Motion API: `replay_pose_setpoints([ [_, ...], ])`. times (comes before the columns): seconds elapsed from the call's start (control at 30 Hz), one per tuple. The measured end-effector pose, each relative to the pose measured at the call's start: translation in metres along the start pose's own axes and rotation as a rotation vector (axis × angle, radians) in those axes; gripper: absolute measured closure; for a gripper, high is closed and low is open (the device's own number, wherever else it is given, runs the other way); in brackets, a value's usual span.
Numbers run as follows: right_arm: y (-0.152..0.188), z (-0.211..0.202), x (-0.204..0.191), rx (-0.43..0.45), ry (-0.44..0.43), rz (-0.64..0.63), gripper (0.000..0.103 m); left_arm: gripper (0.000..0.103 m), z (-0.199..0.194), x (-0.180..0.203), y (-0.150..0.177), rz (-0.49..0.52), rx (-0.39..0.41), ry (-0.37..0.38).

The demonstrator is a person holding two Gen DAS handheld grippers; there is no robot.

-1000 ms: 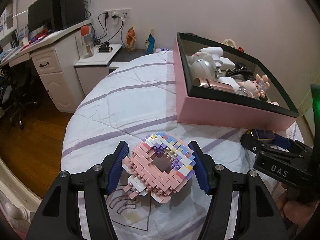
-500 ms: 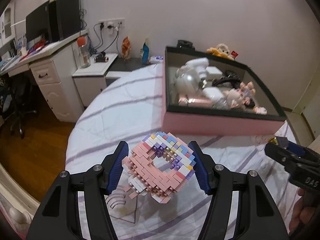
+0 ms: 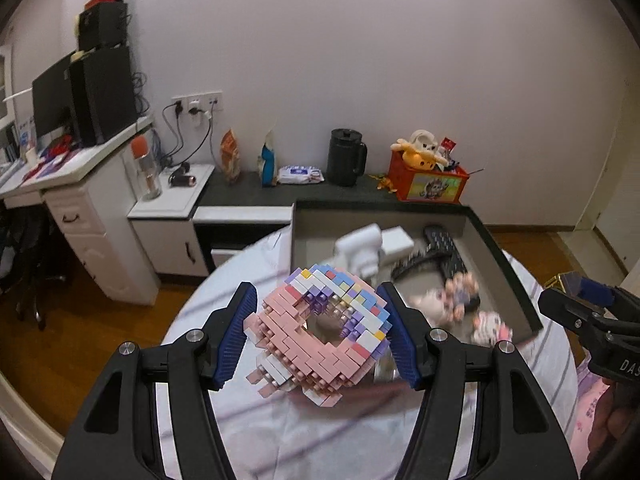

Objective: Organize rigid objects
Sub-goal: 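Carry the donut and blue box over into the pink box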

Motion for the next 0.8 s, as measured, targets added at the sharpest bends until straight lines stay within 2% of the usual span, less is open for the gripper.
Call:
replay_pose_setpoints([
  [0.2, -0.030, 0.047, 0.002, -0.029, 0.015, -0.021, 0.020, 0.040, 0.058, 0.011, -0.028, 0.032, -0.045, 0.020],
  [0.47, -0.047, 0.127, 0.012, -0.113, 0.041, -0.004, 0.020, 0.040, 0.142, 0.020, -0.049, 0.051, -0.115, 0.022],
  [0.63, -0.055, 0.174, 0.025, -0.168, 0.064, 0.007, 0.020, 0.040, 0.179, 0.023, -0.053, 0.067, -0.158, 0.015],
  [0.8, -0.052, 0.202, 0.033, -0.225, 0.074, 0.011, 0.020, 0.040, 0.201, 0.030, -0.048, 0.096, -0.196, 0.012],
])
Point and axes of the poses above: each gripper's, at about its wrist camera, not at the fingertips, and z roughly the way its jaws point, x to its right, y to its underside, the point moved 1 cm from there along z, roughly the way its jaws point, and after that the axes turned 10 degrees about x, right-handed, at the moved point
